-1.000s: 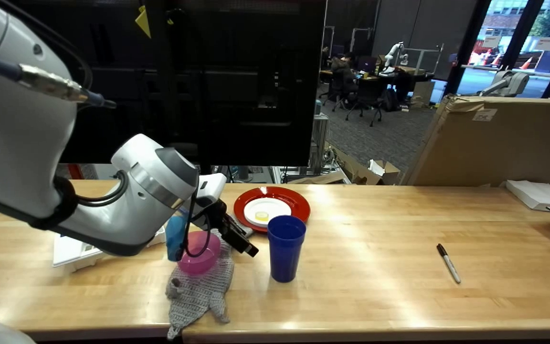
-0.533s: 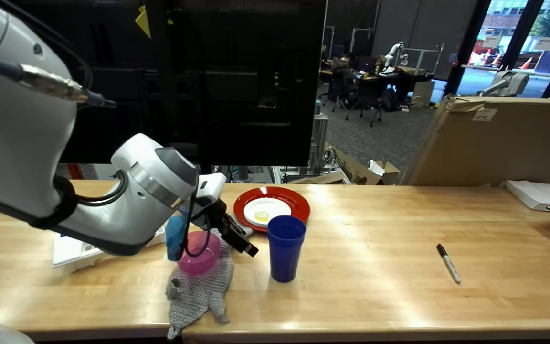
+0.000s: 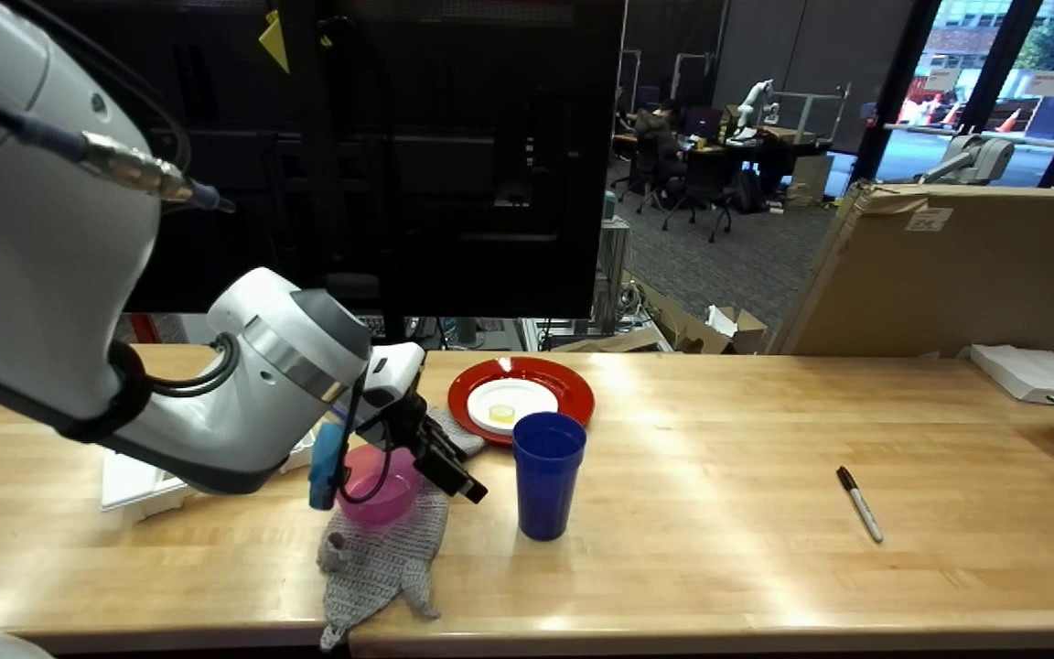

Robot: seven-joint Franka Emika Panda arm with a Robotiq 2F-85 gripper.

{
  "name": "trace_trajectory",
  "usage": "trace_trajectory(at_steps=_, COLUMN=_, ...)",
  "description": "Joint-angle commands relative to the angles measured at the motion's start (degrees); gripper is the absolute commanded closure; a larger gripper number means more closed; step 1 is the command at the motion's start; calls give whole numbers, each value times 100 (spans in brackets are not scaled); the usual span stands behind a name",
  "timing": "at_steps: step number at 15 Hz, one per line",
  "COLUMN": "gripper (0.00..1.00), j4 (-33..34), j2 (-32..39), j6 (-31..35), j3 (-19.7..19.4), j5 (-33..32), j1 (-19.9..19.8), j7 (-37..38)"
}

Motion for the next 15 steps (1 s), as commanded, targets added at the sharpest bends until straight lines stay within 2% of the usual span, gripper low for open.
trace_trajectory(at_steps=1, gripper=0, j4=9, j2=87, j6=-174, j3=-81, j5=-281, j1=187, j7=527)
trace_trajectory(at_steps=8, gripper=0, j4=7, j2=290, j6=-692, j3=-160, j5=-841, j1=357, j7=1362)
trace_trajectory(at_steps=15, gripper=0, j4=6, j2=474, j6=-544, j3=-454, j5=-1163, j1=448, j7=1744)
